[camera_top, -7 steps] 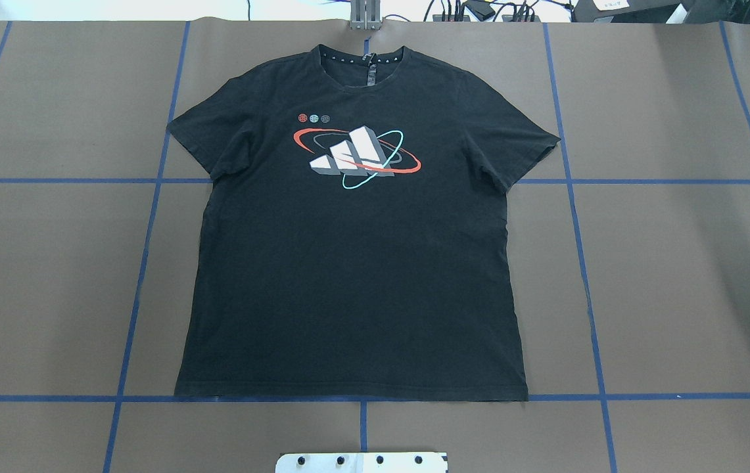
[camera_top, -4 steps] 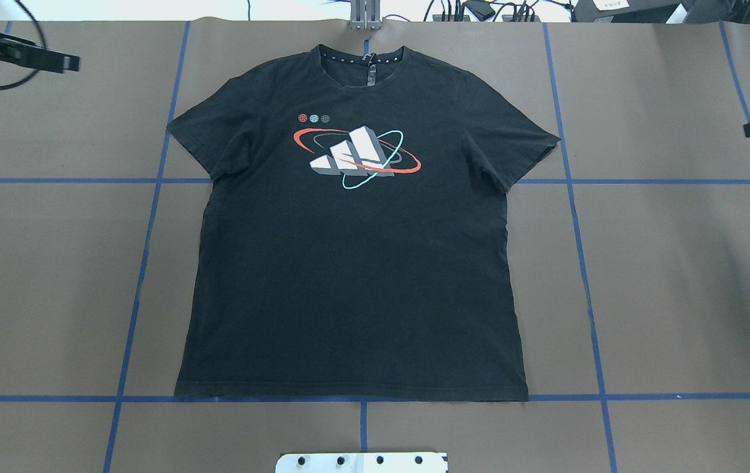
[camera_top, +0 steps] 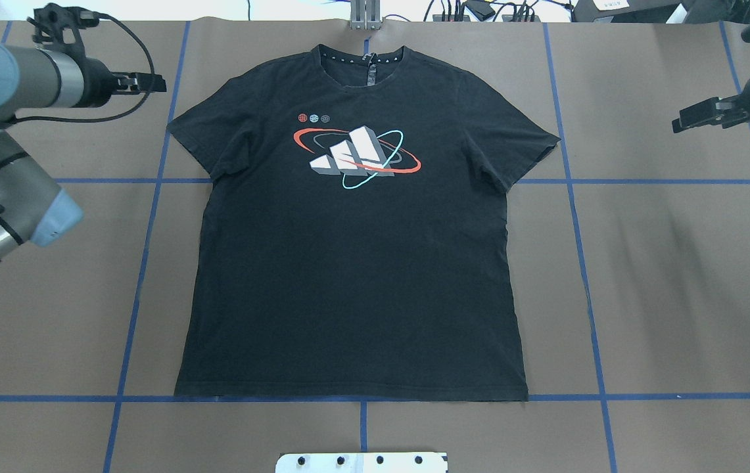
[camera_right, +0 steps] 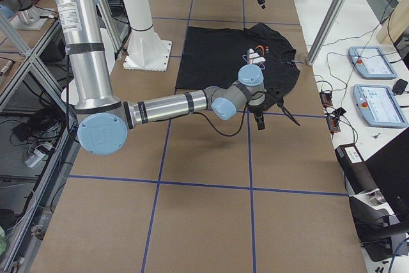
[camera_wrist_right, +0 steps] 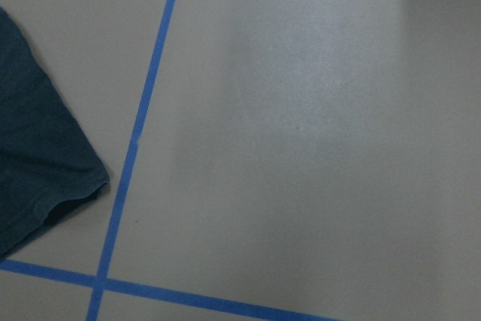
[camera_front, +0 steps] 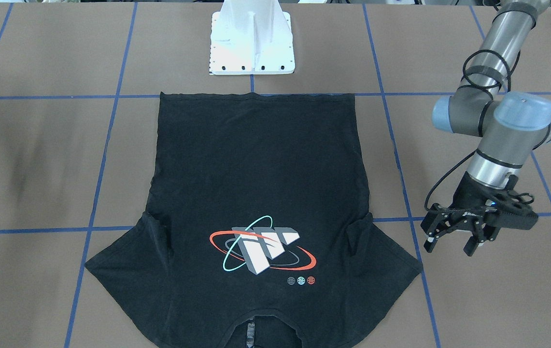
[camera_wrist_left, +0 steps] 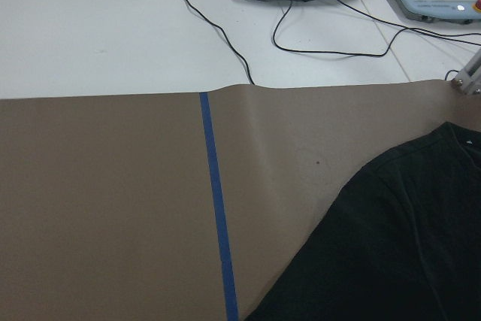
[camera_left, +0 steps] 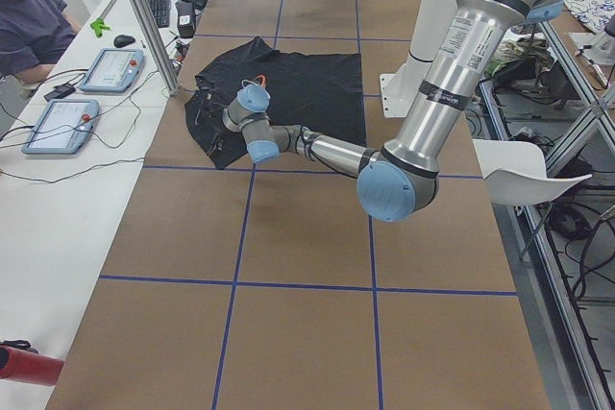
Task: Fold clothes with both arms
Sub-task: 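Move the left gripper toward the shirt's shoulder nearest it while the right arm moves in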
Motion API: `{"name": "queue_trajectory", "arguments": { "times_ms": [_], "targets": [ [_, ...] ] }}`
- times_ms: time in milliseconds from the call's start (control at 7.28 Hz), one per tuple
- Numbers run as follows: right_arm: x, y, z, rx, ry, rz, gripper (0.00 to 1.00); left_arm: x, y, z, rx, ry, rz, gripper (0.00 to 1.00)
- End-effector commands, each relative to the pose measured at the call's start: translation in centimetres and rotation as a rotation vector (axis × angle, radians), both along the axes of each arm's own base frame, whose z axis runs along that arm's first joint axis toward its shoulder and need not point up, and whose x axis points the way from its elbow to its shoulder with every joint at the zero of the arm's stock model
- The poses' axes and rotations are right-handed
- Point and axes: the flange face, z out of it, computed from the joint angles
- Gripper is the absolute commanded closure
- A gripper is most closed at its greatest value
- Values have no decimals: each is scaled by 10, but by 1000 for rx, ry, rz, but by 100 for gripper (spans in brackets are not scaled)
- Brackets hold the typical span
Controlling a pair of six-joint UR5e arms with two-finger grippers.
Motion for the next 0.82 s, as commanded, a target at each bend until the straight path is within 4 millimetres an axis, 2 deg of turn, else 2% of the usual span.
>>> {"name": "queue_trajectory", "arguments": {
  "times_ms": [0,137,275,412,550,687],
  "targets": [
    [-11,-2,-6,-1,-3,1,0,44,-9,34,22,-13,-46,0],
    [-11,-2,-7,1,-3,1,0,59,-2,42,14,-29,-32,0],
    [-11,-2,-7,2,-3,0,0,64,-4,47,24,-58,-61,1],
    [-11,-2,-7,1,-3,1,0,65,-7,46,30,-71,-60,8],
    [-11,-2,-8,2,-4,1,0,66,-7,45,53,-92,-45,21],
    [-11,-2,-6,1,-3,1,0,65,-8,44,86,-123,-24,29]
  ]
}}
